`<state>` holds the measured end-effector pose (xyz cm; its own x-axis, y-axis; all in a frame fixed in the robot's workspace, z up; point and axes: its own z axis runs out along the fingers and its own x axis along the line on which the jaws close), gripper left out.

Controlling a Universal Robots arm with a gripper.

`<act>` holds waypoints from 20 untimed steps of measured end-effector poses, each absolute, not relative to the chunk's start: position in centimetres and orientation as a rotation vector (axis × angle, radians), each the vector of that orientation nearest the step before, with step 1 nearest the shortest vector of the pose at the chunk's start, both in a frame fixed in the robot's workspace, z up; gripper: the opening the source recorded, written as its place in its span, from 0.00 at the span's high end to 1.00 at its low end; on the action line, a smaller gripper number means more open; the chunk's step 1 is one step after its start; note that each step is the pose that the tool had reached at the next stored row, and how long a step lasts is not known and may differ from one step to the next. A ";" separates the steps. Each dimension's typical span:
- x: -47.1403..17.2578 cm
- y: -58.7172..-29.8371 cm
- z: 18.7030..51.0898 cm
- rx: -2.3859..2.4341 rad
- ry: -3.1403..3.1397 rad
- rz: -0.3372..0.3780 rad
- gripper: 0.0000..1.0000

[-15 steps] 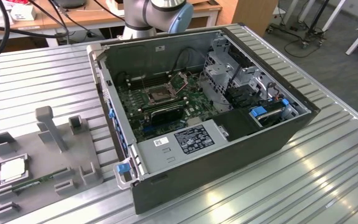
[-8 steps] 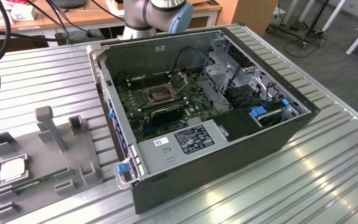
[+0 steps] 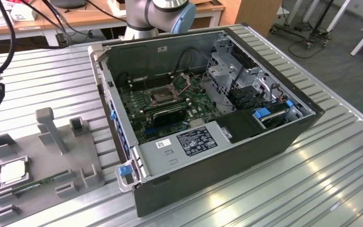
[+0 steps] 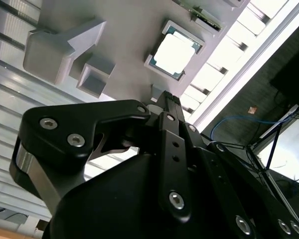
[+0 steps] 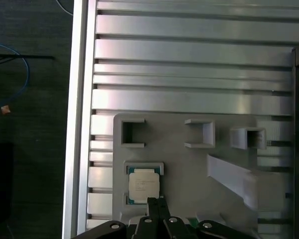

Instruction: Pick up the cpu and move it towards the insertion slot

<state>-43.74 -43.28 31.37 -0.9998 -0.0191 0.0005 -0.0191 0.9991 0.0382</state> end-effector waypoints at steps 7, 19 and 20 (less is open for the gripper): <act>-43.7 -43.3 30.5 0.030 -3.140 -0.060 0.89; -44.2 -43.3 30.4 0.030 -3.140 -0.060 0.89; -44.2 -43.3 30.4 0.030 -3.140 -0.060 0.89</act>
<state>-44.21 -43.28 30.37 -0.9998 -0.0191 0.0005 -0.0191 0.9991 0.0381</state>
